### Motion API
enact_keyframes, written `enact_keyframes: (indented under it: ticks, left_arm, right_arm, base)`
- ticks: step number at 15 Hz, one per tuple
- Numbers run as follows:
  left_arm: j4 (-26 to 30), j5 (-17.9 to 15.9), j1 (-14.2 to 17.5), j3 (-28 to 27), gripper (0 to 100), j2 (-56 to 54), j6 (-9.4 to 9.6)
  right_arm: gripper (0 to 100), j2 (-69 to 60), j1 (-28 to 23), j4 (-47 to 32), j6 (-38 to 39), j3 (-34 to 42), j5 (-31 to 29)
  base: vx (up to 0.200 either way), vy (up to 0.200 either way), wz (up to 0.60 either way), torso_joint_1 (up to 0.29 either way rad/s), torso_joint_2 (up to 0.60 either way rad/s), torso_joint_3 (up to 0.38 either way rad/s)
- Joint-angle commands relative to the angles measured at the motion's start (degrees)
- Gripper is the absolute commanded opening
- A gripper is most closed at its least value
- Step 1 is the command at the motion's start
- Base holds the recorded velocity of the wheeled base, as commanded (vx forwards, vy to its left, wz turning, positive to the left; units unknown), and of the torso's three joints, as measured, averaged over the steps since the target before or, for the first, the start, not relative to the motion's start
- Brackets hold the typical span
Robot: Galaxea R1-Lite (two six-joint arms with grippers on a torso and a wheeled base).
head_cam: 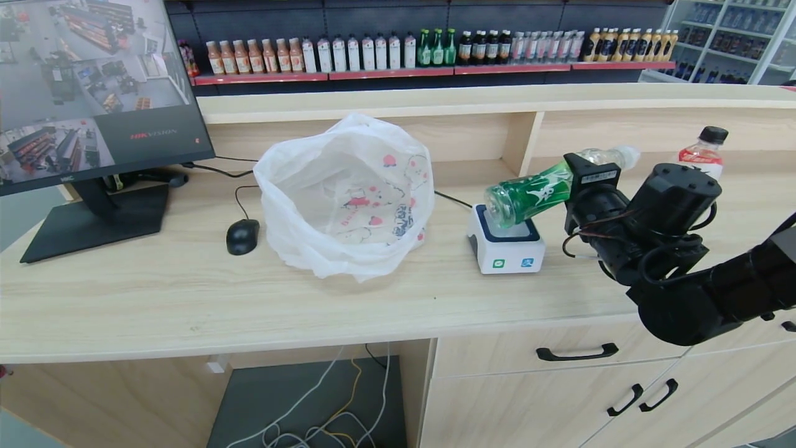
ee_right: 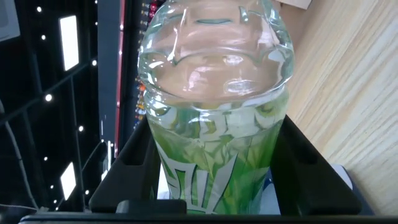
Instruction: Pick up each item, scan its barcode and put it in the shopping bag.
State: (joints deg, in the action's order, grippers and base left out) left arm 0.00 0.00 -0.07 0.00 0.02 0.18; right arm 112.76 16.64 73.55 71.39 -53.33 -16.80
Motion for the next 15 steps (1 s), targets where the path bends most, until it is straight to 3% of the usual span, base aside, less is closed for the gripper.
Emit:
enact_keyframes:
  ticks: [1,15]
  left_arm:
    - [0.0,0.0,0.1,0.0,100,0.0,-0.01]
    - [0.0,0.0,0.0,0.0,100,0.0,-0.01]
  right_arm:
    - [0,-0.1,0.1,0.0,0.0,0.0,0.0]
    - [0,-3.4,0.3,-0.4,-2.5,-0.1,-0.1]
  base:
    - [0.0,0.0,0.0,0.0,0.0,0.0]
    - [0.0,0.0,0.0,0.0,0.0,0.0]
